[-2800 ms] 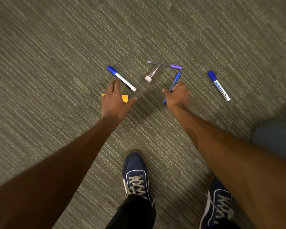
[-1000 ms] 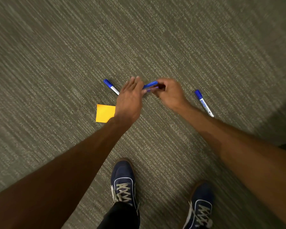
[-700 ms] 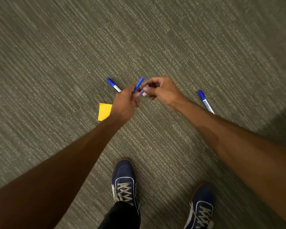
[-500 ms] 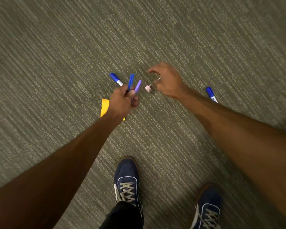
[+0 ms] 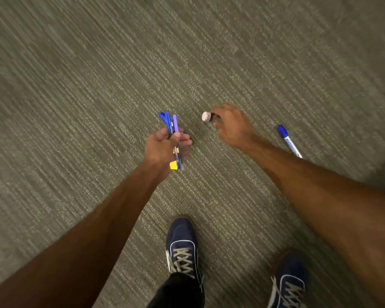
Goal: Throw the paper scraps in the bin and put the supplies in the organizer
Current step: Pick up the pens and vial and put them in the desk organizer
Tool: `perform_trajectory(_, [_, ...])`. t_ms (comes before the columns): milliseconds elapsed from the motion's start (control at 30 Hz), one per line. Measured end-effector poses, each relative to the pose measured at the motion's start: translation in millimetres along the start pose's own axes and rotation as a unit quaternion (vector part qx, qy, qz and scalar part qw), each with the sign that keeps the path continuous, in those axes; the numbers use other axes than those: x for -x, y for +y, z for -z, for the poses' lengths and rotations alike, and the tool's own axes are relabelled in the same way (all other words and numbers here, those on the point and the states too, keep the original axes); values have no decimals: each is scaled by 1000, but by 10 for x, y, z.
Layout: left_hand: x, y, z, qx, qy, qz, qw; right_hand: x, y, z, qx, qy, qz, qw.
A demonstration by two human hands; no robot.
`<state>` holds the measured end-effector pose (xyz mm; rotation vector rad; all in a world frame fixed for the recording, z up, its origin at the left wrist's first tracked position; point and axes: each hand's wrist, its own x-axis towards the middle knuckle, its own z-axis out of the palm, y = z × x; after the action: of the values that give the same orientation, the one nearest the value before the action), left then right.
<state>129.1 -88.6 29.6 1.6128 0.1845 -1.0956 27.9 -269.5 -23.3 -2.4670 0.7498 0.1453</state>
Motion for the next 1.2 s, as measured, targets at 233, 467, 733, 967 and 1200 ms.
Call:
perform_trajectory(233, [802,812,-252,-2,-22,-28,999,693,-648,1225,-315,40,-168,933])
perform_trajectory(467, [1929,1718,-666,-5,-81,-39,996,1515,-1310,2590,-514,65,-205,830])
perform_trajectory(733, [3325,2637,-1168,-52,-160,-53,984,2445,-1903,4020,-566,122,-198,791])
perform_trajectory(967, [4456,3248,-1666,-85,-211,-66,972,3420,-2186,5131,-601,185,-195,753])
perform_trajectory(1200, [5630,3401,-2323,-80,-268,-54,959,4619,-2224,5984,-617,244,-187,725])
